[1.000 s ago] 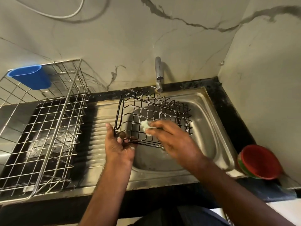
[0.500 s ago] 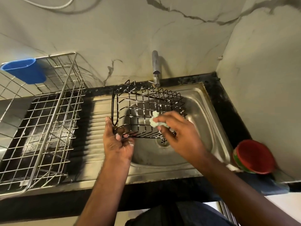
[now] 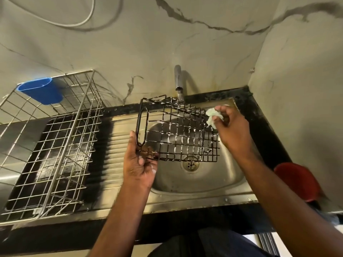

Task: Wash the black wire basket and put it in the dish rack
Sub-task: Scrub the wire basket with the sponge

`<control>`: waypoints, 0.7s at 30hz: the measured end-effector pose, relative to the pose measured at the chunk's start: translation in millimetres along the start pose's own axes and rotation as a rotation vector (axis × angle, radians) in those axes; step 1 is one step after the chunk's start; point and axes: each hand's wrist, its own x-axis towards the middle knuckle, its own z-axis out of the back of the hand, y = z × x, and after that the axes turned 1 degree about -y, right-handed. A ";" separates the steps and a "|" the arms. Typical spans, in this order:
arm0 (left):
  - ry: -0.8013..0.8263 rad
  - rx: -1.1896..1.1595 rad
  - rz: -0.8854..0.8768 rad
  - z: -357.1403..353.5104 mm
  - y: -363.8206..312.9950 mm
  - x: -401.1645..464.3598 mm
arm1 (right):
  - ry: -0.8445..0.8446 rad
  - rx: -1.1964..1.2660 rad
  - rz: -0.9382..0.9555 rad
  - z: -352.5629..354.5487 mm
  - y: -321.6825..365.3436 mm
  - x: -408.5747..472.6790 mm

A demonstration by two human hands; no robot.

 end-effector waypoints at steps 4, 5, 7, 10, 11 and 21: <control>-0.055 -0.040 0.011 -8.9 5.2 -4.1 | 0.158 0.061 0.281 -2.3 35.8 -22.1; -0.059 -0.046 0.008 -9.9 5.7 -4.4 | 0.179 0.076 0.339 -3.1 36.7 -25.2; -0.060 -0.050 0.001 -11.1 4.5 -5.4 | 0.186 0.078 0.356 -3.1 27.5 -24.8; -0.041 -0.073 0.002 -11.6 1.3 -7.6 | 0.110 0.006 0.165 2.1 -0.9 -10.4; -0.037 -0.078 -0.002 -12.3 0.7 -8.1 | 0.079 -0.043 0.079 4.3 -11.2 -5.2; -0.074 -0.098 -0.023 -10.5 -5.4 4.5 | 0.264 0.762 -0.727 3.7 -36.6 11.4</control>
